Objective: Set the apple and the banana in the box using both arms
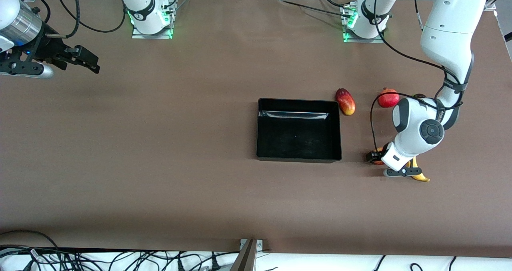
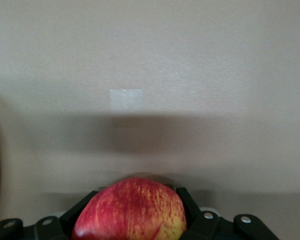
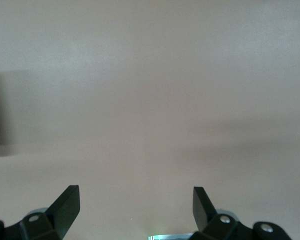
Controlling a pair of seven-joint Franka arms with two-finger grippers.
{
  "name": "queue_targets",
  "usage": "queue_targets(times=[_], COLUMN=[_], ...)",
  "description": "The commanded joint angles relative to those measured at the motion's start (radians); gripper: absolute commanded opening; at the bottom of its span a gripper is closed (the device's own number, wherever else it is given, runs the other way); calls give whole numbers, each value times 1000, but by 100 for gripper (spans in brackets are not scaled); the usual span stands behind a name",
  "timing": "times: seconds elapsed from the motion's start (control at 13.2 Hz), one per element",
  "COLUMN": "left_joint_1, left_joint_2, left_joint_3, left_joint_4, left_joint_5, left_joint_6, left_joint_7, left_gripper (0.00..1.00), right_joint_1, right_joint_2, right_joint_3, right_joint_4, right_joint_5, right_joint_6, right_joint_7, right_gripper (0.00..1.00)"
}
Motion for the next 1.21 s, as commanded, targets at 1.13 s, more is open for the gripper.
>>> queue_targets(times=[1.13], left_joint_1=[-352], left_joint_2=[-130], left_joint_3=[-220], left_joint_4=[64], left_joint_5=[32], left_joint_6=[-340], left_joint_7=[-637], left_gripper=[0], right_joint_1=[-29], right_joint_2=[23], right_joint_3=[-7], right_joint_4=[32], right_joint_5=[-54], right_joint_6=[38], right_joint_7=[-58], right_gripper=[100])
